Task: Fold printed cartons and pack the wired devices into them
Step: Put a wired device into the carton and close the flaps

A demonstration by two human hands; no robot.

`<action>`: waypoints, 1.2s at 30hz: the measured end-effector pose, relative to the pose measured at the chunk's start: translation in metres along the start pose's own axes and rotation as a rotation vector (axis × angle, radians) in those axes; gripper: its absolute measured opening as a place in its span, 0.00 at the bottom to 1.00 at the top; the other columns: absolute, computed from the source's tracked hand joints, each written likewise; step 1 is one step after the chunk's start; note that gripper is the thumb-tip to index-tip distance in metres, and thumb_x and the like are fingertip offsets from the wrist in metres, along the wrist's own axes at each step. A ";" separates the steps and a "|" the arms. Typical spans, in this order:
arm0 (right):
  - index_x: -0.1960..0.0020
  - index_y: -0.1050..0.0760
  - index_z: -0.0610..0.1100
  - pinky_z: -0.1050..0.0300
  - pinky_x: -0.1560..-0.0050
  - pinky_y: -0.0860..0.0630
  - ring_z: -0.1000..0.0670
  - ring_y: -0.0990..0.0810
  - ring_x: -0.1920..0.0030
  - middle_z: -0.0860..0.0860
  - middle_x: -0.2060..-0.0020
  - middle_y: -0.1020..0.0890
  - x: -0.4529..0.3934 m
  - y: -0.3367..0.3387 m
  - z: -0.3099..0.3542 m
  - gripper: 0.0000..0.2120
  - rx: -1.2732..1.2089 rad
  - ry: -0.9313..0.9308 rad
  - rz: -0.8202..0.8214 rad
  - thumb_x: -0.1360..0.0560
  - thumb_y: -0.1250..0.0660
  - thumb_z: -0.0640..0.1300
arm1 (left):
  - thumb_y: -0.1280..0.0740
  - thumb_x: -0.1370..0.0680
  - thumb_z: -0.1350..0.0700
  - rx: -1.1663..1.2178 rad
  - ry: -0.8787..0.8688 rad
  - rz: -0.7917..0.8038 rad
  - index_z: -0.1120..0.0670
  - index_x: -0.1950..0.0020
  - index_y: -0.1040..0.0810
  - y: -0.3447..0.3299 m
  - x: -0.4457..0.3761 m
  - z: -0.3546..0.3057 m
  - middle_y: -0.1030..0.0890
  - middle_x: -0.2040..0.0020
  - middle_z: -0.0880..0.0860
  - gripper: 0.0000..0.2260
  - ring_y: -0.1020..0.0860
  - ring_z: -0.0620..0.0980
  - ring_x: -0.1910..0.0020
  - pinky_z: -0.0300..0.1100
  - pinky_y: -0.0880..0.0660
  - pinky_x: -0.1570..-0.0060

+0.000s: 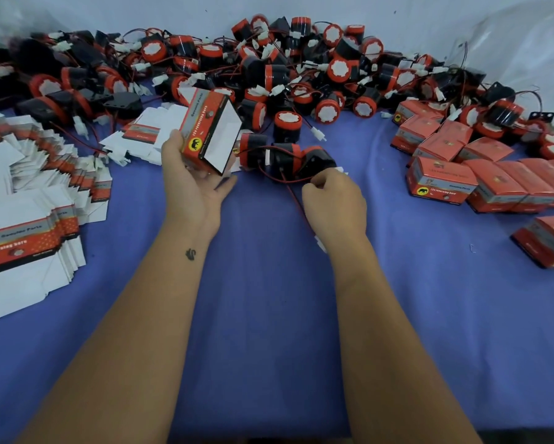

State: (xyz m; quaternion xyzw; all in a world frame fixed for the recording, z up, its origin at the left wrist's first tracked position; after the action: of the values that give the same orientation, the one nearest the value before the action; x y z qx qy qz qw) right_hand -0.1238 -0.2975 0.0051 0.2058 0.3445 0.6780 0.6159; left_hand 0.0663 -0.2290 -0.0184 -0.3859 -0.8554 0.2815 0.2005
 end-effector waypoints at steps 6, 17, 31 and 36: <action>0.41 0.29 0.43 0.48 0.48 0.27 0.44 0.26 0.46 0.48 0.47 0.23 -0.003 0.001 0.003 0.15 0.065 0.056 -0.118 0.25 0.36 0.47 | 0.47 0.18 0.41 -0.163 0.091 0.115 0.50 0.31 0.26 -0.018 0.007 0.015 0.17 0.40 0.53 0.21 0.19 0.57 0.41 0.55 0.24 0.41; 0.36 0.26 0.42 0.49 0.43 0.28 0.45 0.28 0.42 0.47 0.42 0.22 0.013 -0.024 0.044 0.16 0.135 0.546 0.042 0.24 0.37 0.39 | 0.47 0.18 0.41 -0.085 0.126 0.146 0.53 0.32 0.25 -0.022 0.007 0.020 0.19 0.37 0.57 0.24 0.22 0.60 0.36 0.56 0.26 0.35; 0.44 0.24 0.43 0.51 0.46 0.30 0.44 0.26 0.47 0.47 0.49 0.21 0.010 -0.030 0.035 0.10 0.281 0.438 0.180 0.24 0.38 0.42 | 0.45 0.16 0.49 0.035 -0.170 0.102 0.60 0.27 0.34 -0.018 0.007 -0.004 0.20 0.40 0.55 0.21 0.22 0.55 0.37 0.52 0.25 0.38; 0.26 0.40 0.44 0.46 0.49 0.25 0.43 0.26 0.46 0.44 0.41 0.27 0.013 -0.029 0.036 0.31 0.022 0.364 0.147 0.26 0.32 0.42 | 0.46 0.17 0.45 -0.099 -0.050 0.137 0.56 0.33 0.25 -0.021 0.010 0.004 0.17 0.41 0.58 0.21 0.18 0.61 0.44 0.52 0.18 0.50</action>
State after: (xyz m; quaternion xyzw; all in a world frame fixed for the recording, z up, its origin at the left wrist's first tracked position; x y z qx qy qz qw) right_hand -0.0802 -0.2770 0.0071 0.1112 0.4415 0.7434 0.4899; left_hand 0.0460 -0.2340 -0.0067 -0.4457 -0.8446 0.2614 0.1402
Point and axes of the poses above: each hand's wrist, its own x-axis away from the middle knuckle, its own y-axis out of the back of the hand, z = x × y, the point moved 7 cm from there along -x, towards the middle knuckle
